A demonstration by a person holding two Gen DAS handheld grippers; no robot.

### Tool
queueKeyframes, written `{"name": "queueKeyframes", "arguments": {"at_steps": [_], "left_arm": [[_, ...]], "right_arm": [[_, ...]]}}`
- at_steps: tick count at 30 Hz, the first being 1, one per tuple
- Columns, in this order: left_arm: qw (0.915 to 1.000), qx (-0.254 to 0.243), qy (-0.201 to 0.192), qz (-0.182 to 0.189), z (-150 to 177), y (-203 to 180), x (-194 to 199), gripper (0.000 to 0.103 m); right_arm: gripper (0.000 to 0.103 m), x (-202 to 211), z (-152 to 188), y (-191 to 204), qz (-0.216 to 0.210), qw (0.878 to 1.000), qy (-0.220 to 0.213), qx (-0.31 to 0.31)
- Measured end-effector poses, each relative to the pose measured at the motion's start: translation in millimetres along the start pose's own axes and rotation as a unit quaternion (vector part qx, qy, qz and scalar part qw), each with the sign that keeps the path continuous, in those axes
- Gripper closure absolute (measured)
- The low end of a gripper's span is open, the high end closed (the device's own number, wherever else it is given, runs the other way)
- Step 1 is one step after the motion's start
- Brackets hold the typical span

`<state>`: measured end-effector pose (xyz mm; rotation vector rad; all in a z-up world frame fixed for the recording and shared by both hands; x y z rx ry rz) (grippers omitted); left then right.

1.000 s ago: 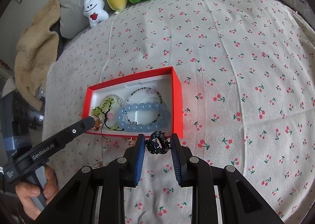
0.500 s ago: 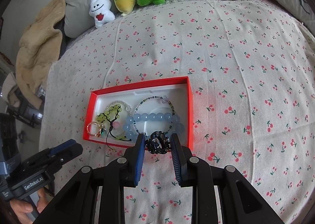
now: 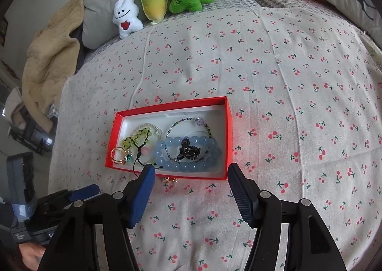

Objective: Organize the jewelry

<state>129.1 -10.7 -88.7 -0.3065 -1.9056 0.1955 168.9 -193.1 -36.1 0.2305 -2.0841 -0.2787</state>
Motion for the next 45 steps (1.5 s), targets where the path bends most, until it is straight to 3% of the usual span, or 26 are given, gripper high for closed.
{"name": "queueKeyframes", "arguments": {"at_steps": [11,16,18,20,25,39,45], "left_arm": [[0.9988,-0.023,0.043,-0.006,34,-6,-12,0.046],[0.9985,-0.034,0.04,-0.015,40,2,-13,0.046],[0.9986,-0.046,0.027,-0.009,39,0,-10,0.05],[0.9982,-0.059,0.012,-0.003,36,-2,-8,0.062],[0.9985,-0.055,0.002,0.004,27,-6,-14,0.071],[0.9963,-0.078,-0.014,-0.033,23,-21,-25,0.084],[0.9963,-0.075,-0.015,-0.038,21,-20,-25,0.098]], "right_arm": [[0.038,3,45,-23,0.05,0.997,0.061,0.006],[0.036,0,63,-37,0.07,0.994,0.083,0.008],[0.036,0,69,-40,0.075,0.993,0.089,0.012],[0.036,-1,73,-41,0.079,0.992,0.093,0.018],[0.036,-2,76,-40,0.081,0.992,0.098,0.026],[0.036,-14,80,-21,0.074,0.99,0.107,0.045],[0.036,-20,82,-15,0.075,0.99,0.112,0.049]]}}
Point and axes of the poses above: each gripper's, at about its wrist camera, not at the fingertips, and x roughly against the way its jaws point, y to its left, z to its underside, the point moved 9 cm from there along -x, roughly the way its jaws point, and after that the axes turned 3 degrees about -y, right-handed, at the moved point
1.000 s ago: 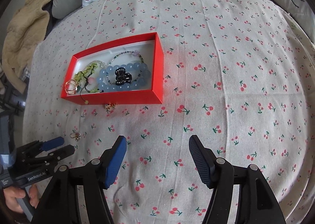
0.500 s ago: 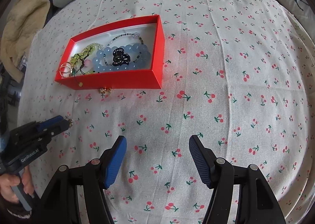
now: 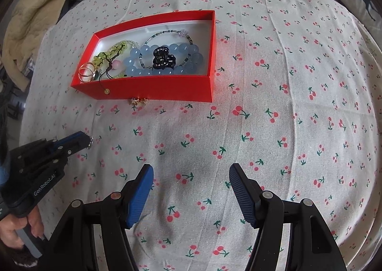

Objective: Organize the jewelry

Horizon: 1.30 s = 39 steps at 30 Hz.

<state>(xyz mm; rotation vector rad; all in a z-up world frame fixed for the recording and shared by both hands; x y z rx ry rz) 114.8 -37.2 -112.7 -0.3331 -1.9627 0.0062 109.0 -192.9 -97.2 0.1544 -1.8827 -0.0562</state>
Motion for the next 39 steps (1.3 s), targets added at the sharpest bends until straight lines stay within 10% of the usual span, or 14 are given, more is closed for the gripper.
{"name": "queueKeyframes", "arguments": {"at_steps": [17,20,24,30,39], "left_arm": [[0.9992,-0.003,-0.017,0.036,-2,-4,27,0.099],[0.9995,-0.017,-0.012,0.023,3,0,22,0.071],[0.9977,-0.024,-0.062,0.013,5,4,24,0.059],[0.9838,-0.139,-0.113,0.011,17,-11,17,0.059],[0.9895,-0.08,-0.116,0.032,15,-3,8,0.081]], "right_arm": [[0.036,-19,-8,50,-0.029,1.0,0.007,0.004],[0.036,-23,-10,57,-0.029,1.0,0.008,0.008],[0.036,-27,-8,57,-0.022,1.0,0.011,0.01],[0.036,-28,-5,47,-0.019,1.0,0.016,0.011],[0.036,-31,-6,39,-0.012,1.0,0.023,0.018]]}}
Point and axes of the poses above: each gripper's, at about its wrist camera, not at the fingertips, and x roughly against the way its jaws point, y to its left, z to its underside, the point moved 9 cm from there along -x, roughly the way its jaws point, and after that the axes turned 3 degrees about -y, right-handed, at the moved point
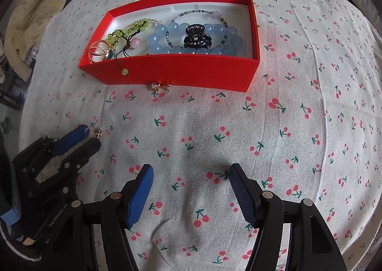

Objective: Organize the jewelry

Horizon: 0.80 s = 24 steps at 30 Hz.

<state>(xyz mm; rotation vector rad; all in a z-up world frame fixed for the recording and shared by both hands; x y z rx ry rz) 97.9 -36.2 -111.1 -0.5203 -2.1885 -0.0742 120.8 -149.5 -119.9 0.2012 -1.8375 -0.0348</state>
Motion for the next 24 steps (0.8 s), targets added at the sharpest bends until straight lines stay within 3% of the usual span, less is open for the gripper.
{"name": "queueKeyframes", "arguments": {"at_steps": [2,4,17,20,24], "left_arm": [[0.9999,0.01,0.005,0.005,0,-1,-2,0.096],[0.9997,0.02,0.009,0.01,0,-3,-3,0.1],[0.9948,0.081,-0.022,0.058,-21,-5,25,0.101],[0.9957,0.078,-0.009,0.05,-19,-3,20,0.101],[0.9947,0.091,0.041,0.025,-1,12,2,0.101]], "right_arm": [[0.036,0,-1,1,0.0,1.0,0.0,0.001],[0.036,-1,-3,3,-0.001,1.0,0.0,0.002],[0.036,11,8,3,0.0,1.0,-0.005,0.005],[0.036,9,8,7,0.0,1.0,-0.004,0.01],[0.036,6,12,13,0.004,1.0,-0.004,0.017]]}}
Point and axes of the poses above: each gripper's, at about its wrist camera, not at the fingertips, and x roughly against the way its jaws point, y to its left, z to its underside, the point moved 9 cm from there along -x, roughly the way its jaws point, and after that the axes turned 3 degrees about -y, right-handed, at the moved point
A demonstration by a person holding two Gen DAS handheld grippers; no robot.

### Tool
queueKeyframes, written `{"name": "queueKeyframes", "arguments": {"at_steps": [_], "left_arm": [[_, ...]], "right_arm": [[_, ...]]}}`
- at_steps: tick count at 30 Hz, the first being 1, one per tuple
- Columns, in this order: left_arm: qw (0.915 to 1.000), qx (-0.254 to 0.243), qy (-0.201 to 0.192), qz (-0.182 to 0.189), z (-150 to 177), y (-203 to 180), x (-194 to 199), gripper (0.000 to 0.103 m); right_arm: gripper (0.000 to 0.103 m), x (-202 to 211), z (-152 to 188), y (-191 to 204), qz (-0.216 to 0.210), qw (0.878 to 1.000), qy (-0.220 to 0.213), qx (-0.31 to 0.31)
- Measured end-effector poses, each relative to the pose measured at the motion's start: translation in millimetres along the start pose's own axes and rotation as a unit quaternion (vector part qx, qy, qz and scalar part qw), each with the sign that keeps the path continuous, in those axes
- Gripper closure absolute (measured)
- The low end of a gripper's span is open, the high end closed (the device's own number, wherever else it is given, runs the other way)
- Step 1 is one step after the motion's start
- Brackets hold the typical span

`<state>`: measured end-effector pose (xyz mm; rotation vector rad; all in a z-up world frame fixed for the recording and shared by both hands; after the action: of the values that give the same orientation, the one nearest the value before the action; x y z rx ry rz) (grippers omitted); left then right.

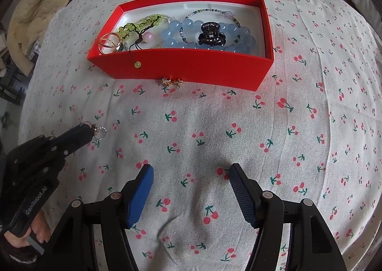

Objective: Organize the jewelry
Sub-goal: 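Grasp the silver stone ring with the right tool while the left tool holds the gold ring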

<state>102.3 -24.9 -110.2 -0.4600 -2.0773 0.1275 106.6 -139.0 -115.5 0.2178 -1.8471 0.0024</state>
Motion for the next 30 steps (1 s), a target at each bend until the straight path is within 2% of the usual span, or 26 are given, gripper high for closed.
{"name": "queueKeyframes", "arguments": {"at_steps": [4,8,11,14,16,19,24,30], "left_arm": [[0.9995,0.03,0.011,0.004,3,10,-2,0.101],[0.9988,0.044,0.019,0.007,3,17,-1,0.101],[0.9975,0.061,0.029,0.02,5,21,-3,0.101],[0.9959,0.075,0.038,0.033,7,25,-3,0.1],[0.9947,0.084,0.042,0.04,7,27,-3,0.1],[0.9935,0.093,0.047,0.046,8,30,-3,0.1],[0.9914,0.102,0.061,0.053,9,34,-1,0.1],[0.9887,0.113,0.079,0.059,10,43,0,0.1]], "right_arm": [[0.036,-3,1,16,-0.012,1.0,-0.009,0.025],[0.036,-8,7,45,-0.031,0.996,-0.021,0.077],[0.036,-10,8,67,-0.03,0.991,-0.046,0.124],[0.037,-8,8,90,-0.052,0.982,-0.075,0.166],[0.039,-9,9,103,-0.064,0.975,-0.086,0.195],[0.048,-13,9,112,-0.066,0.966,-0.095,0.231],[0.059,-17,-1,117,-0.077,0.959,-0.104,0.251],[0.064,-24,-9,128,-0.074,0.947,-0.113,0.291]]}}
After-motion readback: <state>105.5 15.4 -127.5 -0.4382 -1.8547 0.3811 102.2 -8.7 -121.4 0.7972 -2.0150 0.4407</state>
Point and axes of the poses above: each gripper's, at about its wrist camera, not at the fingertips, and x roughly against the way its jaws point, y to its left, z to its underside, the point moved 9 cm from there along -x, roughly the way its jaws point, and after that the axes turned 3 degrees about -y, right-handed, at the moved point
